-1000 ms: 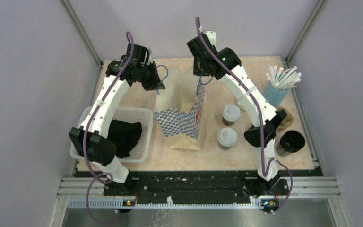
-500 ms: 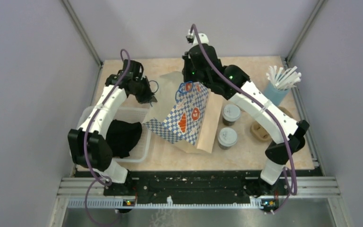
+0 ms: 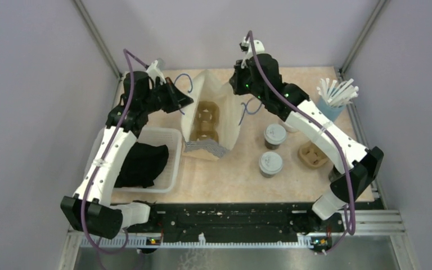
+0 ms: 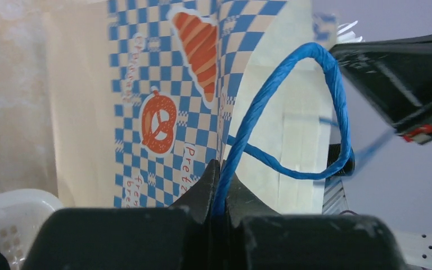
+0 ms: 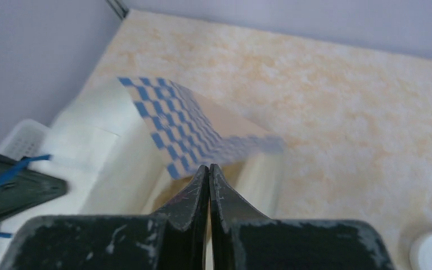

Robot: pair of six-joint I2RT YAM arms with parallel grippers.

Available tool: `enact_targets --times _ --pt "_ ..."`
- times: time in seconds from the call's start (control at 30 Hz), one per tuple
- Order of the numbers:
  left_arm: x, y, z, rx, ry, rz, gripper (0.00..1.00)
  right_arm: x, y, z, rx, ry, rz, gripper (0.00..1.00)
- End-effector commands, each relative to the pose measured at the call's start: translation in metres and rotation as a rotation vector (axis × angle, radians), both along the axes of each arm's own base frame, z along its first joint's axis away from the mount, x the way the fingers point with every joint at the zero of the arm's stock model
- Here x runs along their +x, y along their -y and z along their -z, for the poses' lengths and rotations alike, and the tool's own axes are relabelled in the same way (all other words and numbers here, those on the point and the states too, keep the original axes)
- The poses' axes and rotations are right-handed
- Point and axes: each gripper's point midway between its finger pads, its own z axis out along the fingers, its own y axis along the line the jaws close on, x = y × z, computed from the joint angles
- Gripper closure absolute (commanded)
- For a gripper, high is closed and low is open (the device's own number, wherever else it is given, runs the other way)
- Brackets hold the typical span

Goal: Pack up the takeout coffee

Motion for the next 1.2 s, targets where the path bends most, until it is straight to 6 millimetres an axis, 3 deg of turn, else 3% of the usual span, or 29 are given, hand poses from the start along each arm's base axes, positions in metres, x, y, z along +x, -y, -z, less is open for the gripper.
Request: enact_targets --times 0.0,0.2,0.33,0.4,0.5,0.6,0.73,0.8,0.9,1.0,1.1,1.17 --pt "0.016 0.008 -0.011 -0.036 0.132 0.030 1.00 0.001 -0.016 -0.069 0.130 0.238 -0.091 1.00" --pt "0.036 0.006 -0.010 -0.023 0.234 -0.005 1.00 0.008 -0.010 -0.074 0.118 0.343 -0.072 1.00" --pt "0.042 0.005 -0.007 -0.014 0.234 -0.016 1.00 0.015 0.003 -0.063 0.047 0.280 0.000 1.00" --pt "0.043 0.005 0.006 -0.007 0.169 -0.021 1.00 0.016 0.016 -0.056 -0.005 0.234 0.062 1.00" --pt "0.047 0.008 0.028 0.002 0.063 -0.019 1.00 0.014 0.032 -0.053 -0.046 0.194 0.096 0.84" --pt "0.053 0.007 0.044 0.031 -0.055 -0.035 1.00 0.011 0.044 -0.068 -0.029 0.181 0.102 0.68" --pt "0.059 0.011 0.059 0.083 -0.202 0.010 1.00 0.003 0.057 -0.082 -0.055 0.154 0.076 0.36" --pt "0.057 0.010 0.068 0.108 -0.297 0.008 1.00 0.001 0.072 -0.078 -0.067 0.104 0.101 0.22" --pt "0.058 0.011 0.066 0.103 -0.352 0.002 1.00 -0.008 0.086 -0.055 -0.089 0.010 0.066 0.04" --pt "0.052 0.012 0.060 0.080 -0.371 -0.004 0.99 -0.025 0.087 -0.025 -0.137 -0.101 0.014 0.01" --pt "0.046 0.017 0.055 0.046 -0.362 0.017 0.81 -0.042 0.085 -0.008 -0.105 -0.204 0.006 0.01" --pt "0.043 0.015 0.055 0.056 -0.364 0.013 0.75 -0.048 0.075 -0.005 -0.047 -0.217 -0.032 0.01"
